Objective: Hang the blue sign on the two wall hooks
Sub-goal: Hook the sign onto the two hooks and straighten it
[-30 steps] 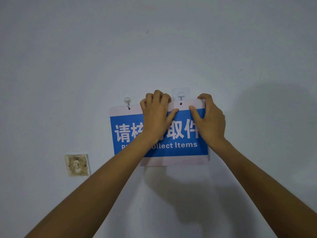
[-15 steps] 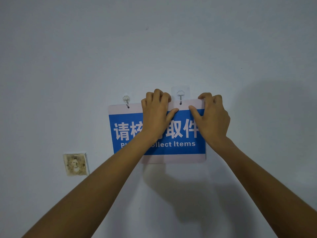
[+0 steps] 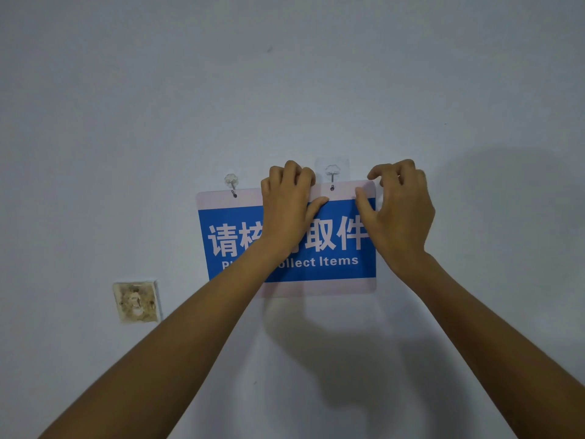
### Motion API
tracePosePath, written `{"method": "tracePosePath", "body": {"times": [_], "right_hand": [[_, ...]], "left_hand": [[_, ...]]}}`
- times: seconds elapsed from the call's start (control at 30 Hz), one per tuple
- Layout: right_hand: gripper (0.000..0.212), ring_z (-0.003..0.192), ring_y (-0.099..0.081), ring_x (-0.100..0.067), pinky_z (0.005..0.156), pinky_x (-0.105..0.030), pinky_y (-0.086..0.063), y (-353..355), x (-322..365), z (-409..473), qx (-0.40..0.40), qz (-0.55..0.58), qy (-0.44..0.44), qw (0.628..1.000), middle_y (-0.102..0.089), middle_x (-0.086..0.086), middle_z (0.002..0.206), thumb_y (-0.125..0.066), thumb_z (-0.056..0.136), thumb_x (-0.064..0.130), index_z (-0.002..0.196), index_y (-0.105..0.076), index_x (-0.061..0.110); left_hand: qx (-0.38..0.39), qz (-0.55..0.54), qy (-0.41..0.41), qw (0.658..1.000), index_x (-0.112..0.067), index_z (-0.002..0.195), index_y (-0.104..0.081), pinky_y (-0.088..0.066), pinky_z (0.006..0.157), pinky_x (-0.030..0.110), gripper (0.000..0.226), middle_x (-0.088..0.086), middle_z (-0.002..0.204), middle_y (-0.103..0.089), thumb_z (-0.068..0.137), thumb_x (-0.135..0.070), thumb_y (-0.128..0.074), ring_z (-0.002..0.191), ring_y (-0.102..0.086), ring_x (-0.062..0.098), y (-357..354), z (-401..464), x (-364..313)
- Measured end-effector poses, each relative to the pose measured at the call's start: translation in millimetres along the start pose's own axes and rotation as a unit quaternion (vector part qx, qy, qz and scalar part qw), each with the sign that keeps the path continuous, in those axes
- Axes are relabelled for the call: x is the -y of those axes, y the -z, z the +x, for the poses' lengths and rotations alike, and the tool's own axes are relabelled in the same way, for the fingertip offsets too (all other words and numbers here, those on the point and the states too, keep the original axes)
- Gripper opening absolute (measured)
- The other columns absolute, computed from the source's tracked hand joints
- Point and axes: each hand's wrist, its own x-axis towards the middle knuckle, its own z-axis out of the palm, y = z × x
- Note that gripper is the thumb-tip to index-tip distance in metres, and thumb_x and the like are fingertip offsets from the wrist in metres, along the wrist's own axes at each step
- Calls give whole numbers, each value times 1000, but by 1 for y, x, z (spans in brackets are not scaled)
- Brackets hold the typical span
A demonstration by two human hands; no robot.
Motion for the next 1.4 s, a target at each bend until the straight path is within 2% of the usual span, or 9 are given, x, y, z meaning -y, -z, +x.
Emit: {"method": "tracePosePath", "body": {"times": [0.1, 0.23, 0.53, 0.77, 0.87, 1.07, 1.13, 1.23, 1.4], "right_hand": [[31, 89, -61, -16, 66, -28, -52, -4, -8, -4, 69, 14, 8, 997, -57, -3, 109, -65, 85, 39, 105, -54, 18], [39, 82, -57, -12, 65, -23, -47, -10, -13, -16, 139, 7, -7, 990, -53, -3, 112, -66, 84, 41, 112, -50, 19], [38, 88, -64, -18, 69, -24, -51, -11, -14, -31, 163, 36, -51, 985, -54, -5, 116, -68, 85, 35, 110, -48, 16], [38, 82, -60, -15, 61, -23, -45, -6, -19, -43, 182, 30, -62, 981, -57, -3, 110, -70, 83, 35, 107, -47, 16], [40, 83, -61, -16, 63, -28, -50, -2, -18, -46, 184, 22, -67, 980, -59, -2, 109, -70, 82, 37, 107, -47, 17], [42, 78, -55, -11, 62, -25, -42, 8, -18, -51, 187, 32, -107, 976, -60, -3, 110, -68, 83, 37, 111, -46, 14], [43, 78, -55, -12, 62, -26, -42, 9, -18, -55, 190, 35, -119, 974, -61, -5, 108, -67, 84, 38, 112, -46, 14], [41, 77, -55, -14, 62, -28, -42, 12, -17, -63, 197, 38, -136, 970, -63, -6, 106, -65, 86, 36, 114, -47, 13], [42, 80, -59, -18, 64, -30, -44, 11, -15, -79, 219, 19, -165, 961, -64, -7, 109, -63, 87, 34, 120, -47, 13]], "left_hand": [[1, 6, -10, 1000, -13, 105, -58, -43, 80, 39, 34, 8, 110, -57, 84, -40, -64, 100, -50, 28, -2, 1, 1], [6, 0, -14, 1000, -13, 106, -59, -44, 82, 39, 35, 9, 111, -58, 85, -40, -64, 101, -50, 28, -2, 2, 2], [10, -27, -5, 1000, -12, 108, -58, -45, 83, 39, 35, 10, 115, -55, 82, -33, -68, 106, -48, 29, 4, -5, -1], [49, 11, -54, 997, -8, 123, -52, -40, 101, 40, 57, 13, 132, -51, 78, -38, -70, 122, -47, 30, 20, -41, 10], [29, -18, -8, 999, -7, 120, -53, -40, 102, 40, 49, 12, 130, -52, 83, -37, -65, 120, -48, 27, 27, -68, 20], [-66, -134, 242, 959, -1, 106, -52, -47, 88, 33, 27, 16, 114, -50, 85, -16, -61, 104, -49, 26, 50, -102, 61], [-49, -116, 299, 946, 0, 111, -51, -41, 88, 28, 31, 17, 120, -48, 86, -15, -60, 109, -48, 28, 56, -109, 78], [9, -107, 348, 932, 3, 121, -48, -41, 92, 32, 38, 20, 128, -45, 89, -17, -57, 116, -46, 31, 61, -117, 94], [99, -143, 358, 917, 6, 119, -48, -46, 92, 37, 34, 22, 126, -45, 90, -10, -52, 112, -51, 33, 58, -125, 104]]}}
